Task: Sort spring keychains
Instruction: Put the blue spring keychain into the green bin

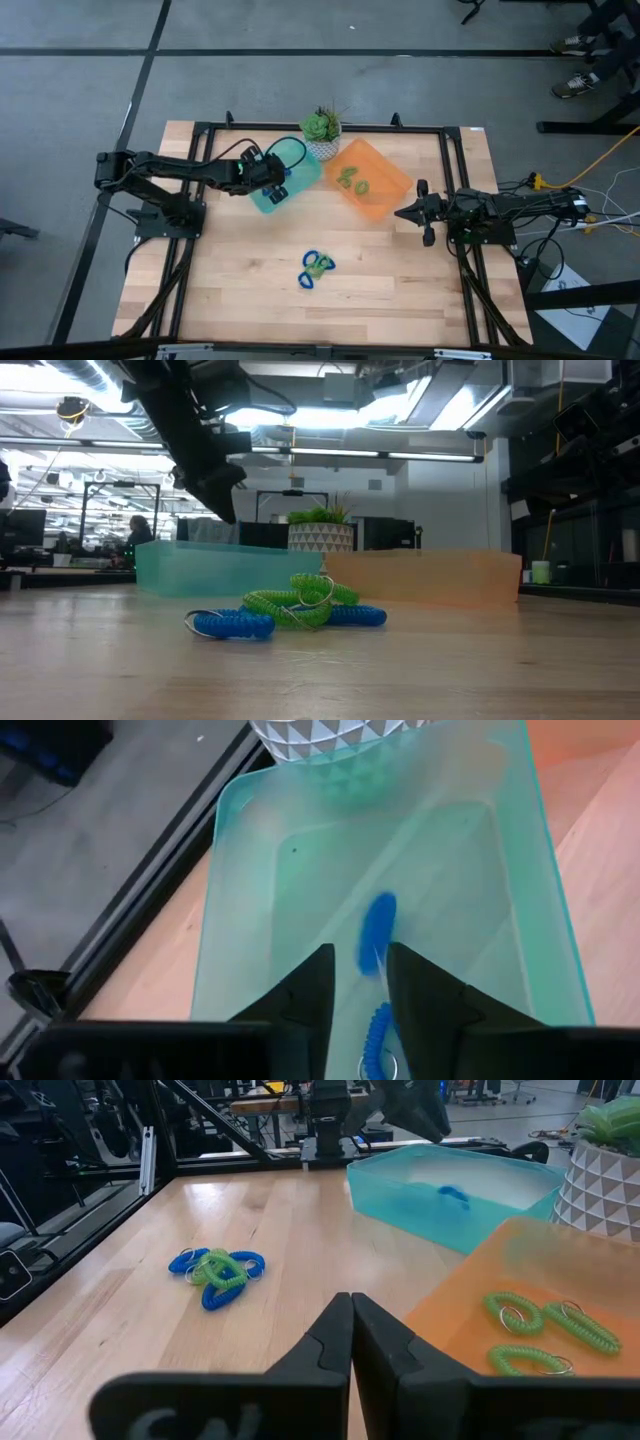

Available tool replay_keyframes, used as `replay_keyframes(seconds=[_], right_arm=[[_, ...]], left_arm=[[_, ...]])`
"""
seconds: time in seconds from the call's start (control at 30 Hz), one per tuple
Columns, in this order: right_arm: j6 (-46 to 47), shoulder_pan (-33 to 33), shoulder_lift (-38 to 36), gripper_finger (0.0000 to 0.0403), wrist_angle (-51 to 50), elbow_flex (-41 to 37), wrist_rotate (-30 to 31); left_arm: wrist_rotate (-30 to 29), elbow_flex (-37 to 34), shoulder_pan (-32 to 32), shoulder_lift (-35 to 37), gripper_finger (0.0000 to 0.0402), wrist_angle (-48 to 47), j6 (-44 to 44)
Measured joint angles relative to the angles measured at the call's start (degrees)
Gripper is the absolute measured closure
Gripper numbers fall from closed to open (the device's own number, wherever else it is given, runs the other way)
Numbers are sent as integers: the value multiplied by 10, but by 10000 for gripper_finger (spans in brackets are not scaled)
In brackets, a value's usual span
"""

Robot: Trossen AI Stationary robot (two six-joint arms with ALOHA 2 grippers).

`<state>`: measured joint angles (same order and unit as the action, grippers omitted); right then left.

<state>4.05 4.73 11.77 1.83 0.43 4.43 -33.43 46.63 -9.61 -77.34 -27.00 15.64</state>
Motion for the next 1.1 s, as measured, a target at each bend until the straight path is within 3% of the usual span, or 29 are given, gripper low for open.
replay_keyframes(seconds=[0.13, 0.27, 0.63, 0.9, 1.1], right_arm=[[0, 0, 0, 395, 0, 0, 0], [0, 0, 0, 395, 0, 0, 0], [0, 0, 0, 395, 0, 0, 0], [0, 0, 0, 395, 0, 0, 0], [0, 0, 0, 395, 0, 0, 0]], left_arm=[[6, 0, 2, 0, 290, 0, 1], [66, 0, 16, 0, 280, 7, 1], [147, 0, 98, 0, 291, 53, -32], [288, 0, 175, 0, 289, 112, 3], [302, 0, 236, 0, 288, 183, -7]])
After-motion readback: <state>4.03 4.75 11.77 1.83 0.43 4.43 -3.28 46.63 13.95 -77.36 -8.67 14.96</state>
